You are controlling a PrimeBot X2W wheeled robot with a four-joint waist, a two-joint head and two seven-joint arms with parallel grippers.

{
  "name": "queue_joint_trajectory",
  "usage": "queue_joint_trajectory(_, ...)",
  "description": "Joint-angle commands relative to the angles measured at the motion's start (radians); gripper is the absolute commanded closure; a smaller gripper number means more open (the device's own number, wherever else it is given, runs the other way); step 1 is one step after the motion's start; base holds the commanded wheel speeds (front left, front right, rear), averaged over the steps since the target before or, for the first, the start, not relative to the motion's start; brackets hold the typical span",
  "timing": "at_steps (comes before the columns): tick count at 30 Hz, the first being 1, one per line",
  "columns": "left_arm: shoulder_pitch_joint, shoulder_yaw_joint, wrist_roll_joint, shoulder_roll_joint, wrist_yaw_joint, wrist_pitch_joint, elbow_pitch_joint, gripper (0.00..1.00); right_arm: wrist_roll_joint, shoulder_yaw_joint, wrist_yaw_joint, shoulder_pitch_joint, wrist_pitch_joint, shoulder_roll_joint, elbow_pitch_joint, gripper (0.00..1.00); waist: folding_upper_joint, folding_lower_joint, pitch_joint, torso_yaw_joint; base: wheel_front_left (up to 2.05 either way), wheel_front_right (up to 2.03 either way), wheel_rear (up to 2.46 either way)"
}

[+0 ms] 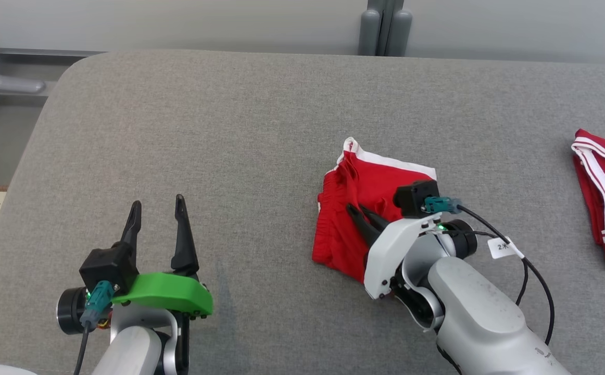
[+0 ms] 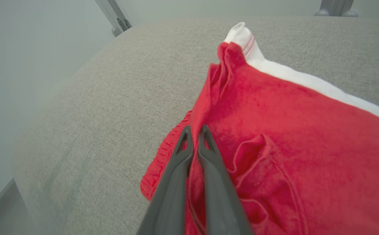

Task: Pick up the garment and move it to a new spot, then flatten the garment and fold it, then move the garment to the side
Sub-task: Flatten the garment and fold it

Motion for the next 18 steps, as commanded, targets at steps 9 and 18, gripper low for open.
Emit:
queue_joint_trajectory(9,-0.006,-0.009,-0.004,-0.004,-0.003,-0.011,0.018,0.0,0.063,0.11,-0.002,-0.02,-0.075,0.0,0.002,0.0,0.0,0.0,-0.027,-0.024,0.0,0.0,0.0)
queue_joint_trajectory(18,0.023,-0.024,-0.006,-0.002,0.002,-0.003,0.017,0.0,0.027,0.058,-0.002,-0.022,-0.144,-0.028,-0.045,0.0,0.0,0.0,-0.063,-0.047,0.0,0.0,0.0)
